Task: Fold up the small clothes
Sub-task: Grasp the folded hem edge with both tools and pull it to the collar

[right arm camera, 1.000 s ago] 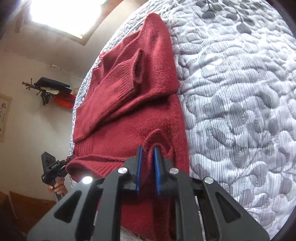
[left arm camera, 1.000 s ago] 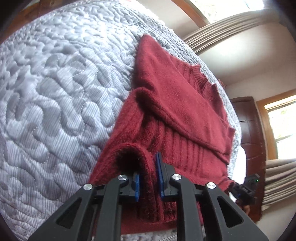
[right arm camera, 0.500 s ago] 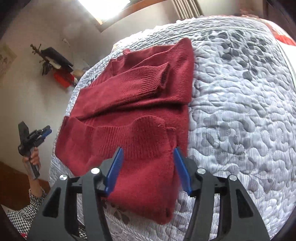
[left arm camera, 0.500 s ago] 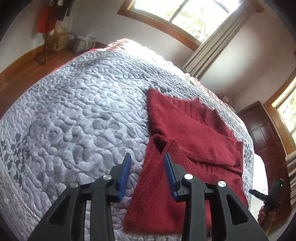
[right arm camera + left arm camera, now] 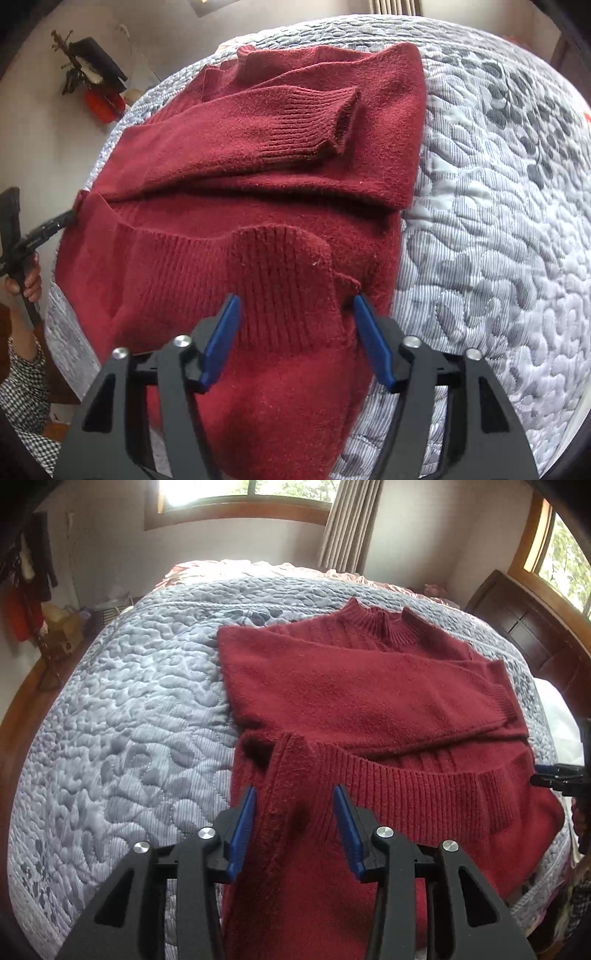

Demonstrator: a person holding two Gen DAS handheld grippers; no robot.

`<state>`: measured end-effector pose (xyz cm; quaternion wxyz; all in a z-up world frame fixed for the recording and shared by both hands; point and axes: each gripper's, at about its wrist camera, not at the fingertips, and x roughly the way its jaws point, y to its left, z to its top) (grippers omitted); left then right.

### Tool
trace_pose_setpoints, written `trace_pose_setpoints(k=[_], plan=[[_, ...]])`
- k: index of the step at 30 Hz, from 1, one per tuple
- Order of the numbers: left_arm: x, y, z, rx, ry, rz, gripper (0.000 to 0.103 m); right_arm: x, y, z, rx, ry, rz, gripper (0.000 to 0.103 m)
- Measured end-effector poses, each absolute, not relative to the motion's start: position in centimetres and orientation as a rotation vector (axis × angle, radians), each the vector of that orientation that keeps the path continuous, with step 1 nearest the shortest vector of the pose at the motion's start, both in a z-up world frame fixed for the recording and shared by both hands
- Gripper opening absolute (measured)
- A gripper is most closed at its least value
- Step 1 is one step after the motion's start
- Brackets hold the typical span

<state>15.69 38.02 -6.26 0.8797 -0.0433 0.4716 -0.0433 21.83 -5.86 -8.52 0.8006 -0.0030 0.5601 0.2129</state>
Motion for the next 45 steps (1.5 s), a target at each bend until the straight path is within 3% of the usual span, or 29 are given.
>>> trace_pose_setpoints(k=[1, 2, 3, 4, 9, 14, 15, 17, 19, 34, 45], plan=[[15.7, 37.7, -6.3, -0.073, 0.982, -0.091, 0.043, 21.8, -5.7, -8.5, -0.026, 1.197, 0.455, 0.046], [15.7, 37.4, -6.3, -0.06, 0.979, -0.085, 0.036, 21.7, -5.4, -8.5, -0.036, 1.193, 0.465, 0.039], [15.6, 37.2, -6.3, -0.049, 0.974, -0.087, 0.029, 21.6, -5.2, -8.4, -0.041, 1.191, 0.482, 0.024], [15.6, 37.0, -6.3, -0.039, 0.973, -0.089, 0.014, 21.5, -5.2, -8.4, -0.038, 1.192, 0.495, 0.015], [14.7, 36.3, -6.2, -0.001, 0.949, -0.095, 0.008, 20.8, -4.4, -8.1, -0.072, 1.162, 0.546, 0.017], [15.4, 35.4, -7.8, 0.046, 0.983, -0.091, 0.015, 21.6, -4.4, -9.0, -0.044, 1.186, 0.519, 0.029], [15.7, 35.4, -8.1, 0.047, 0.992, -0.087, 0.015, 21.8, -4.4, -9.1, -0.037, 1.187, 0.523, 0.028], [15.9, 35.3, -8.4, 0.048, 0.995, -0.078, 0.011, 21.7, -4.2, -9.2, -0.03, 1.184, 0.544, 0.015], [15.5, 35.5, -8.0, 0.039, 0.978, -0.075, 0.007, 21.4, -4.4, -8.8, -0.025, 1.171, 0.552, 0.013], [14.6, 38.7, -0.9, -0.142, 0.707, 0.003, 0.006, 22.0, -7.7, -1.5, 0.126, 0.923, 0.584, 0.012], [27.8, 39.9, 2.2, -0.163, 0.629, 0.104, 0.006, 35.2, -6.5, 2.0, 0.177, 0.876, 0.473, 0.012]])
